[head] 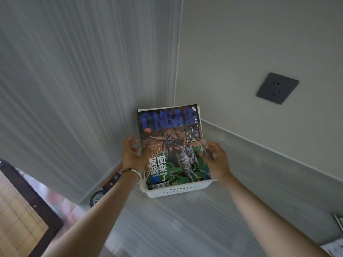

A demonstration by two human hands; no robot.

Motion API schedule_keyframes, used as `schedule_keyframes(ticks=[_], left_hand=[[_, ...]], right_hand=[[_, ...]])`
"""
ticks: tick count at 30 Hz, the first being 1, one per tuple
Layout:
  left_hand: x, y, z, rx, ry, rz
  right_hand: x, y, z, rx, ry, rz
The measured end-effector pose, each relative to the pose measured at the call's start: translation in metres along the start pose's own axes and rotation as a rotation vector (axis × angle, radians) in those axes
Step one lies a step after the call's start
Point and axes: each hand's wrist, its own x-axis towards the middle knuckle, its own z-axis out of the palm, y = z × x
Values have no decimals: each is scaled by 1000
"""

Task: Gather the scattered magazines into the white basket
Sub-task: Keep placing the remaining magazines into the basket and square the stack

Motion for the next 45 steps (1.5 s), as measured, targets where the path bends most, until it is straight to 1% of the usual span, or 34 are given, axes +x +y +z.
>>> schedule_keyframes(ticks=[1,2,4,6,8,11,13,17,24,28,30,32,34,36,38,39,42,43,45], left_hand=[[-3,5,0,3,44,35],[-8,11,2,-26,43,83],[-21,24,15,-88,-76,150],[-41,34,35,-42,-175,205],[-65,45,63,-39,-270,224],[-110,55,112,3,-445,201],[-143,58,145,48,-557,155],[-222,56,207,128,-781,120],[-384,44,309,250,-1069,28],[-468,31,353,322,-1199,13],[-504,21,371,370,-1256,-32],[-533,9,384,405,-1287,-87],[-553,-3,394,483,-1268,-102],[-566,-14,400,632,-1188,-45],[-569,-21,403,714,-1088,-11],[-569,-21,405,738,-1074,-15],[-564,-17,409,670,-1113,-157],[-561,-17,407,674,-1131,-147],[-558,-18,402,786,-1219,-19]], right_hand=[[-2,-1,-6,30,12,21],[-5,-2,-14,58,32,40],[-12,-2,-35,123,84,89],[-25,5,-63,186,136,131],[-43,16,-98,198,184,148],[-79,37,-161,190,245,169],[-106,54,-207,176,302,193],[-170,98,-300,143,381,317],[-285,185,-438,66,532,507],[-340,239,-491,40,588,621],[-361,263,-510,54,604,680],[-377,282,-522,91,596,732],[-389,297,-528,109,560,771],[-398,309,-527,154,535,813],[-402,316,-522,179,549,824],[-402,319,-521,171,569,820],[-398,325,-522,122,590,830],[-398,325,-524,114,579,832],[-398,327,-525,97,557,831]])
